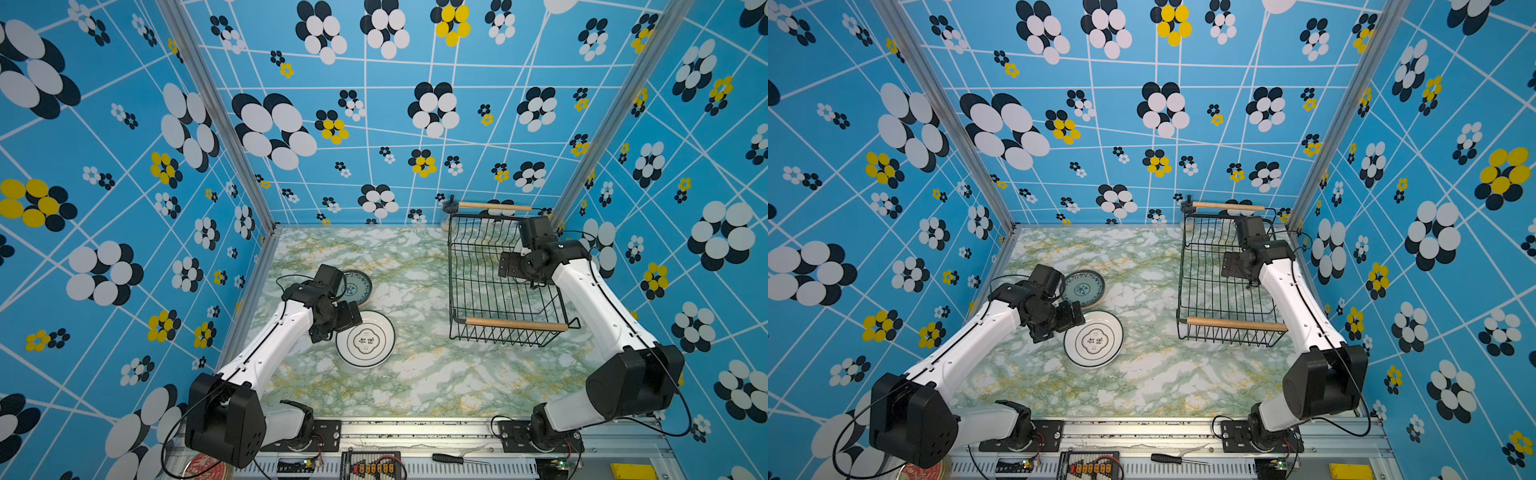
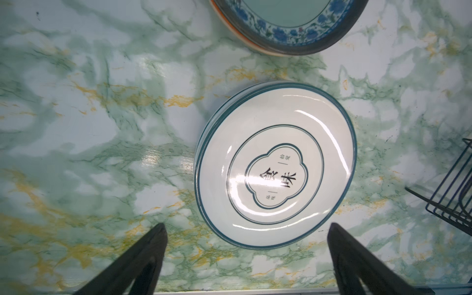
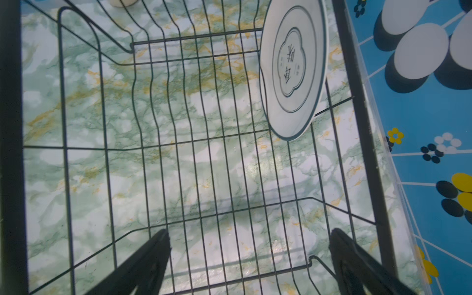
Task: Unload the plates from the dish rack
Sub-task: Place the plate among the plates, then pick up the plate from the dish rack.
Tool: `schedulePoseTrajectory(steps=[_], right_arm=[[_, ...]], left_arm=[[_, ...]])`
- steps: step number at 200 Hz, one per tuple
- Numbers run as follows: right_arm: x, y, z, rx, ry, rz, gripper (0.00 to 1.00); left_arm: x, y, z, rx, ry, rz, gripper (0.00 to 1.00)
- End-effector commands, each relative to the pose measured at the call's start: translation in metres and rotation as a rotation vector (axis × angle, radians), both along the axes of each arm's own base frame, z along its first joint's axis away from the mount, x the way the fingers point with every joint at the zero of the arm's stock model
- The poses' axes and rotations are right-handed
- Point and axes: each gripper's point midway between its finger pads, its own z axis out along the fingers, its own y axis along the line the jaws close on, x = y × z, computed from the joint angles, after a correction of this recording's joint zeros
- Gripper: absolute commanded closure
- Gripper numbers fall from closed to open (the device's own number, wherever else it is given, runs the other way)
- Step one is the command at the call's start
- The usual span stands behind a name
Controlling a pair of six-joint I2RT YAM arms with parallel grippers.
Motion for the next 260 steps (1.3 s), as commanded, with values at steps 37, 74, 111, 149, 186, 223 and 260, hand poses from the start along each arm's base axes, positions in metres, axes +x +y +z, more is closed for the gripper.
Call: schedulePoseTrajectory(steps=[37, 74, 111, 149, 186, 223, 260], right_arm=[[0.062, -0.056, -0.023, -0.014, -0.078, -0.116, 0.01], [0.092, -0.061, -0.032, -0.005, -0.12, -0.107, 0.03], [0.113, -0.062, -0.036, 0.0, -0.112, -0.105, 0.08], [0.126, -0.067, -0.048, -0.008, -0.094, -0.1, 0.17], [0.132, -0.074, -0.051, -0.029, -0.098, -0.096, 0.24], [0.133, -0.077, -0.061, -0.021, -0.084, -0.083, 0.31], [0.134, -0.073, -0.072, 0.001, -0.064, -0.039, 0.41]], left_arm=[[0.013, 0.015, 0.069, 0.023, -0.24, 0.023, 0.01], [0.012, 0.029, 0.081, 0.055, -0.293, 0.076, 0.01], [0.013, 0.033, 0.079, 0.052, -0.285, 0.124, 0.01], [0.017, 0.029, 0.085, 0.024, -0.329, 0.107, 0.01], [0.019, 0.033, 0.091, 0.038, -0.362, 0.081, 0.01], [0.021, 0.041, 0.09, 0.005, -0.404, 0.109, 0.01], [0.02, 0.042, 0.089, -0.009, -0.406, 0.11, 0.01]])
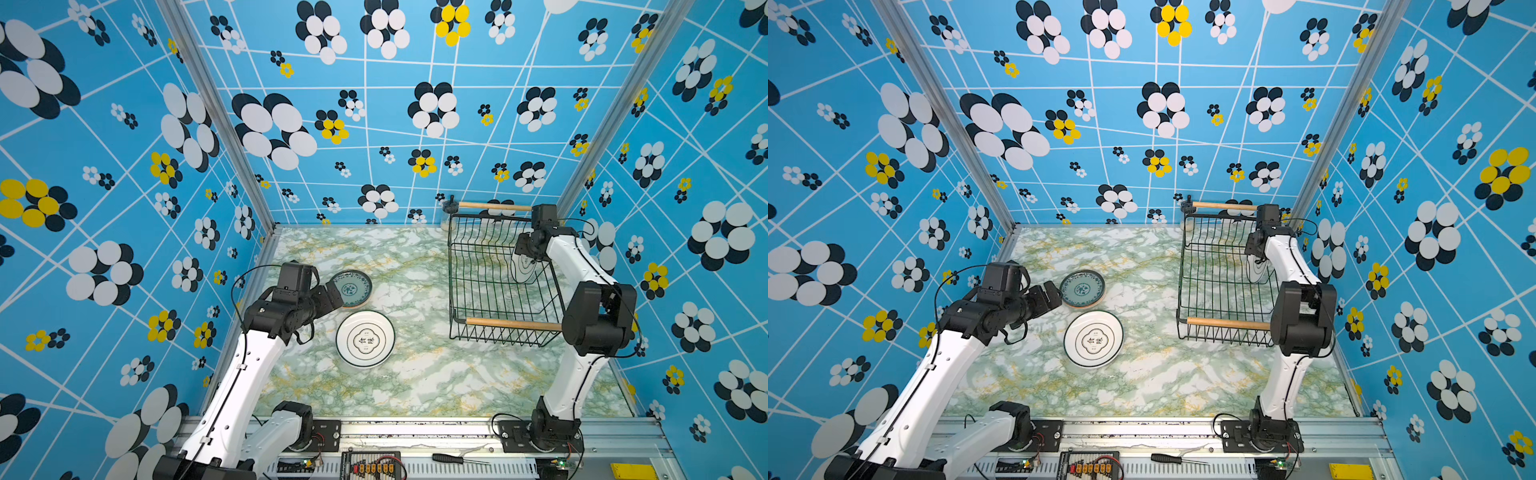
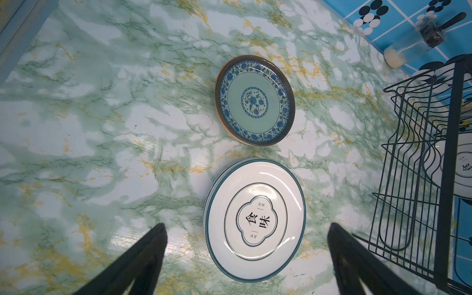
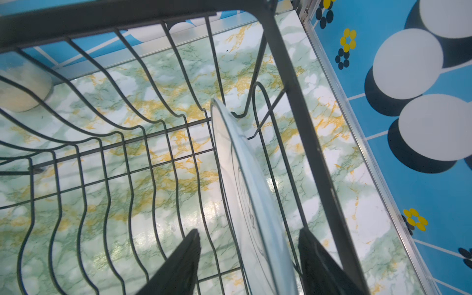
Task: Unload the plates from the dish rack
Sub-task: Pick up the plate from the dish rack.
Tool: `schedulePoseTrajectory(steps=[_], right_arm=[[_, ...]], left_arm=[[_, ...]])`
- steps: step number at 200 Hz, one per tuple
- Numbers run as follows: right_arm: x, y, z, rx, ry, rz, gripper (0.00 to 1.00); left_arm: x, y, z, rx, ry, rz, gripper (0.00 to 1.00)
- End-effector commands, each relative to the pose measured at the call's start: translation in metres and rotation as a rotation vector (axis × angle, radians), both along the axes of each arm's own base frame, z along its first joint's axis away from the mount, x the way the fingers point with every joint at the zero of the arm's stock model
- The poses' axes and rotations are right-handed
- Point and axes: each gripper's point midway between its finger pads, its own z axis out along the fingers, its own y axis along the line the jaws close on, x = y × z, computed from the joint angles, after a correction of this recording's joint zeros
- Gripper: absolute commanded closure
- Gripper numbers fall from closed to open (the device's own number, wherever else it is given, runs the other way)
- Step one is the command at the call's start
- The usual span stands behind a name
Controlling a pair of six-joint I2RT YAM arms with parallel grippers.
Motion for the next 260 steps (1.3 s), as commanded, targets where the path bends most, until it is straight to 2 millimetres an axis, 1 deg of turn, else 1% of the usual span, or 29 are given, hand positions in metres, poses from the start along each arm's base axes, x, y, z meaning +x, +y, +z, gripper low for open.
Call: schedulePoseTrajectory(steps=[1, 15, 30, 45, 59, 71, 87, 106, 144, 164, 193, 194, 196, 207, 241, 260], right_arm=[[0.005, 0.003, -0.007, 0.016, 0.008, 0.041, 0.41], [0.004, 0.003, -0.011, 0.017, 0.017, 0.049, 0.46], [0.004, 0.003, -0.015, 0.018, 0.026, 0.056, 0.48], [0.004, 0.002, -0.018, 0.018, 0.033, 0.059, 0.55], [0.004, 0.002, -0.021, 0.016, 0.034, 0.061, 0.57], [0.003, 0.001, -0.022, 0.011, 0.039, 0.057, 0.61], [0.0, -0.001, -0.024, 0.002, 0.045, 0.057, 0.63], [-0.003, -0.003, -0.027, -0.011, 0.051, 0.055, 0.71], [-0.007, -0.004, -0.031, -0.022, 0.062, 0.061, 0.77], [-0.009, -0.006, -0.028, -0.038, 0.058, 0.061, 0.8], [-0.008, -0.006, -0.014, -0.051, 0.027, 0.07, 0.86], [-0.011, -0.006, -0.019, -0.049, 0.041, 0.071, 0.86], [-0.014, -0.005, -0.023, -0.048, 0.05, 0.072, 0.86], [-0.016, -0.005, -0.02, -0.048, 0.047, 0.072, 0.88], [-0.019, -0.003, -0.002, -0.047, 0.012, 0.08, 0.91], [-0.021, -0.003, 0.013, -0.048, -0.017, 0.08, 0.92]], left_arm=[[0.001, -0.002, 0.0, -0.007, -0.016, -0.026, 0.01], [0.0, -0.002, 0.0, -0.006, -0.01, -0.025, 0.01], [-0.001, -0.001, 0.0, -0.002, -0.011, -0.021, 0.01], [-0.001, 0.002, 0.001, 0.008, -0.016, -0.008, 0.01], [-0.002, 0.002, 0.002, 0.008, -0.023, -0.012, 0.01], [-0.002, 0.002, 0.003, 0.006, -0.029, -0.016, 0.01], [-0.002, 0.001, 0.004, 0.006, -0.032, -0.018, 0.01], [-0.001, 0.0, 0.003, 0.003, -0.028, -0.021, 0.01], [0.004, -0.002, -0.003, -0.001, 0.01, -0.026, 0.01], [0.007, -0.006, -0.008, -0.011, 0.031, -0.037, 0.01], [0.012, -0.01, -0.01, -0.027, 0.033, -0.048, 0.01], [0.012, -0.01, -0.01, -0.028, 0.035, -0.047, 0.01], [0.013, -0.01, -0.01, -0.027, 0.033, -0.047, 0.01], [0.013, -0.008, -0.01, -0.02, 0.032, -0.041, 0.01], [0.016, -0.008, -0.009, -0.016, 0.018, -0.044, 0.01], [0.016, -0.01, -0.009, -0.019, 0.017, -0.053, 0.01]])
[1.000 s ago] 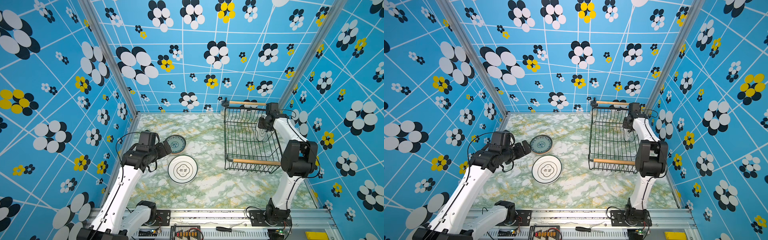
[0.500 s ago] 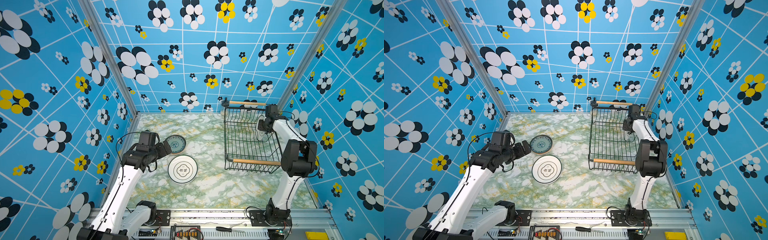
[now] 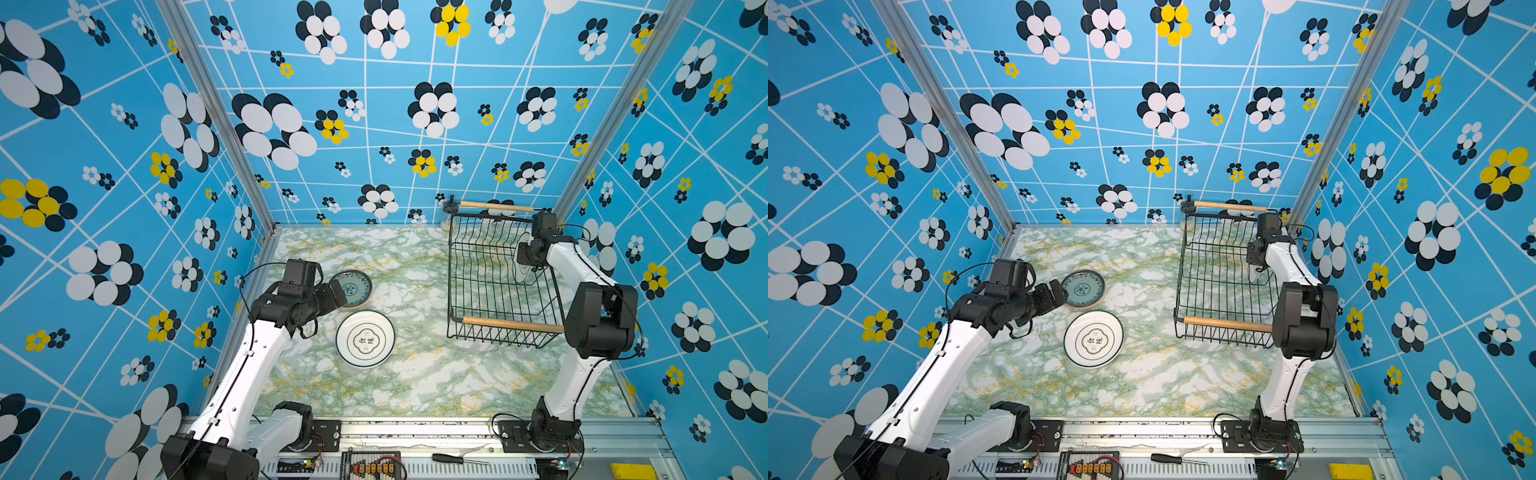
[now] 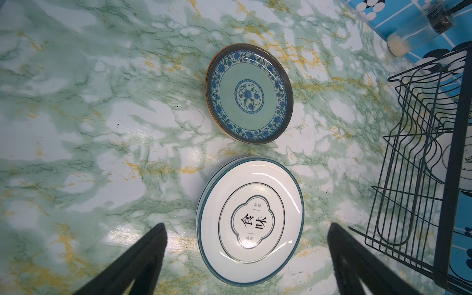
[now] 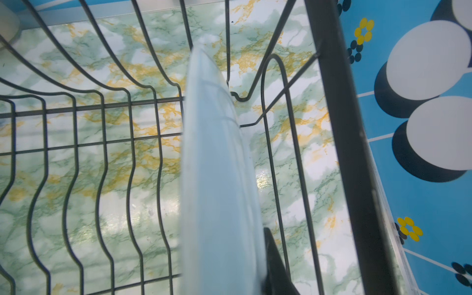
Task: Unload the plates from the dish rack
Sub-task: Pick up the plate from the dish rack.
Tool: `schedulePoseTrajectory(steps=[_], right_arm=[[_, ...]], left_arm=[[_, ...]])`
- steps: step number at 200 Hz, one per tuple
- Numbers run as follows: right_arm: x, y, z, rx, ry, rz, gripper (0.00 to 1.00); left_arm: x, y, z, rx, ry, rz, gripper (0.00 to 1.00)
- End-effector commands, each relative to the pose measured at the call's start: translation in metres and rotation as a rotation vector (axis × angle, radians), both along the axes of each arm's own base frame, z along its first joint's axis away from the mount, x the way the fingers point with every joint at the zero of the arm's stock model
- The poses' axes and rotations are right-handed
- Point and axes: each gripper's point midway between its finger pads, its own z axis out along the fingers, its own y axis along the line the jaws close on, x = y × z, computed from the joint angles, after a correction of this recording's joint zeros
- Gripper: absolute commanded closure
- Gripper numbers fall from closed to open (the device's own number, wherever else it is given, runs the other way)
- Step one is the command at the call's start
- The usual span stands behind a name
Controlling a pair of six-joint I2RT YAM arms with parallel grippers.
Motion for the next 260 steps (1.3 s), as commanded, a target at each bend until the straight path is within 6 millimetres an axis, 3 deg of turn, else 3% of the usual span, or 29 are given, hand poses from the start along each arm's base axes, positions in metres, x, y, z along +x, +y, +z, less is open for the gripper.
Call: schedulePoseTrajectory(steps=[1, 84, 108, 140, 190, 227, 260], right_arm=[[-0.007, 0.001, 0.034, 0.007, -0.064, -0.003, 0.92], [-0.04, 0.008, 0.117, 0.03, -0.258, -0.011, 0.97], [-0.053, 0.025, 0.144, 0.124, -0.372, 0.024, 0.97], [-0.069, 0.066, 0.167, 0.372, -0.51, 0.104, 0.95], [-0.086, 0.125, 0.179, 0.864, -0.611, 0.186, 0.94], [-0.093, 0.161, 0.164, 1.177, -0.494, 0.183, 0.93], [-0.104, 0.197, 0.155, 1.317, -0.379, 0.216, 0.9]], left_arm=[[0.006, -0.001, 0.005, 0.001, -0.024, -0.019, 0.01], [0.008, -0.02, -0.003, -0.055, 0.032, -0.118, 0.01], [0.011, -0.035, -0.003, -0.112, 0.032, -0.167, 0.01], [0.015, -0.05, 0.012, -0.135, -0.032, -0.215, 0.01], [0.022, -0.085, 0.034, -0.177, -0.092, -0.317, 0.01], [0.031, -0.116, 0.043, -0.225, -0.126, -0.378, 0.01], [0.042, -0.142, 0.05, -0.262, -0.149, -0.418, 0.01]])
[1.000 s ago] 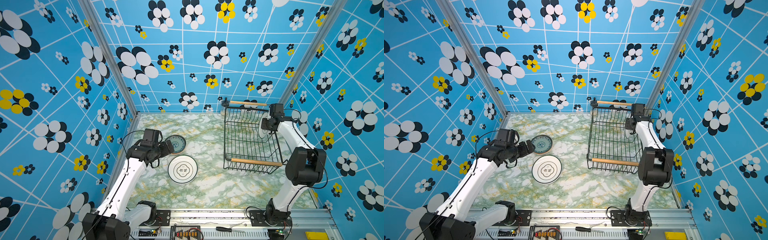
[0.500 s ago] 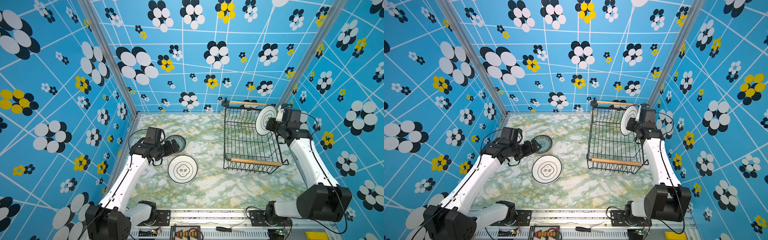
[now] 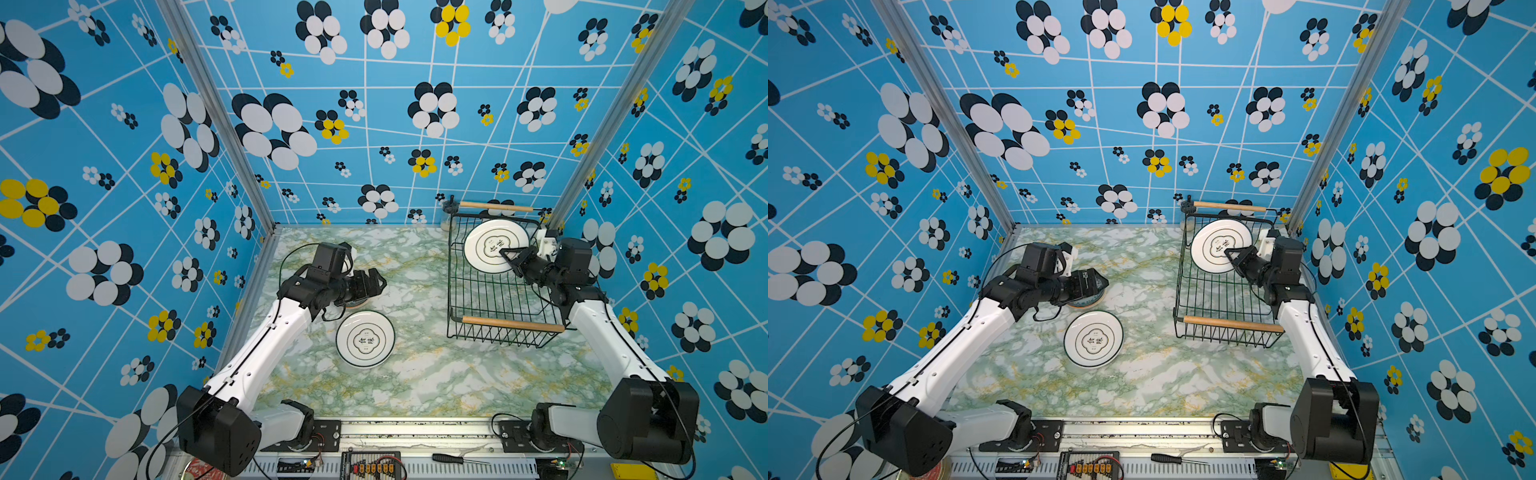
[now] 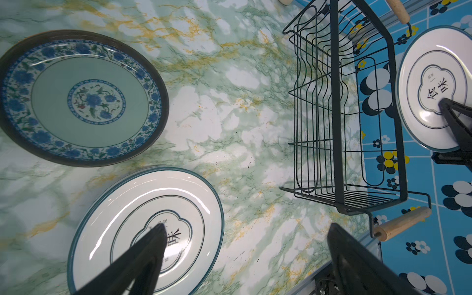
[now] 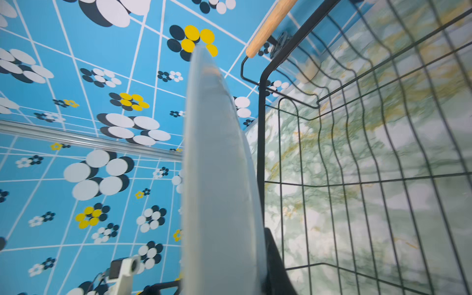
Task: Unload the plates from the dish rack
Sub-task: Pick up the plate from the dish rack, then place the plate among the plates.
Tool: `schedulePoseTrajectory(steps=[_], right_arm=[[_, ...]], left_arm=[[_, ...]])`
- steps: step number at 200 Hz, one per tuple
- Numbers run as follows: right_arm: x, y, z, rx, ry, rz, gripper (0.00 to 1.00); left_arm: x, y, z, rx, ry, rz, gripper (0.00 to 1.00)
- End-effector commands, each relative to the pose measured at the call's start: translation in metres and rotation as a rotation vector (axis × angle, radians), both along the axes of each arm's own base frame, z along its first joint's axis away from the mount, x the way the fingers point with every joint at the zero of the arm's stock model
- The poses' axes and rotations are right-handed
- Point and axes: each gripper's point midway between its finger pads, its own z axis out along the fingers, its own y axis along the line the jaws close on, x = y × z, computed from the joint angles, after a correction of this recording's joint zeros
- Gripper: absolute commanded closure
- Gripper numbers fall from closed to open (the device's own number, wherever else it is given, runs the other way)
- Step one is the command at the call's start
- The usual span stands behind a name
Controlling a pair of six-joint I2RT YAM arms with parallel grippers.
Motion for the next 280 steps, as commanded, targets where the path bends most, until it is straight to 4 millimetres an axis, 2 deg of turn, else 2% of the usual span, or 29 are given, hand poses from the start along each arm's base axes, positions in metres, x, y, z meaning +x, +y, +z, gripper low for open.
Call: schedulePoseTrajectory(steps=[1, 27, 71, 74, 87, 148, 183, 205, 246, 263, 280], right_arm=[[-0.01, 0.04, 0.024, 0.172, -0.019, 0.146, 0.9], [-0.02, 0.068, 0.023, 0.214, 0.015, 0.248, 0.9], [-0.032, 0.096, 0.02, 0.231, 0.031, 0.357, 0.88], [-0.038, 0.107, 0.02, 0.23, 0.032, 0.391, 0.88], [-0.043, 0.117, 0.017, 0.23, 0.039, 0.427, 0.88], [-0.05, 0.148, 0.011, 0.234, 0.052, 0.509, 0.87], [-0.055, 0.166, 0.016, 0.255, 0.035, 0.574, 0.86], [-0.061, 0.182, 0.019, 0.263, 0.031, 0.63, 0.85], [-0.063, 0.196, 0.017, 0.259, 0.034, 0.666, 0.85], [-0.064, 0.199, 0.016, 0.261, 0.036, 0.676, 0.82], [-0.064, 0.203, 0.016, 0.261, 0.035, 0.688, 0.79]], left_arm=[[0.014, -0.024, 0.024, -0.067, -0.062, -0.034, 0.01], [0.022, -0.043, 0.03, -0.103, -0.074, -0.06, 0.01], [0.032, -0.07, 0.036, -0.202, -0.074, -0.103, 0.0], [0.032, -0.071, 0.037, -0.205, -0.074, -0.103, 0.01], [0.033, -0.077, 0.038, -0.217, -0.074, -0.114, 0.01], [0.033, -0.089, 0.04, -0.279, -0.073, -0.136, 0.04], [0.033, -0.09, 0.038, -0.276, -0.067, -0.147, 0.07], [0.035, -0.095, 0.038, -0.292, -0.057, -0.162, 0.13], [0.035, -0.103, 0.042, -0.344, -0.046, -0.191, 0.37], [0.034, -0.104, 0.04, -0.35, -0.033, -0.194, 0.48], [0.032, -0.104, 0.038, -0.352, -0.027, -0.197, 0.56]])
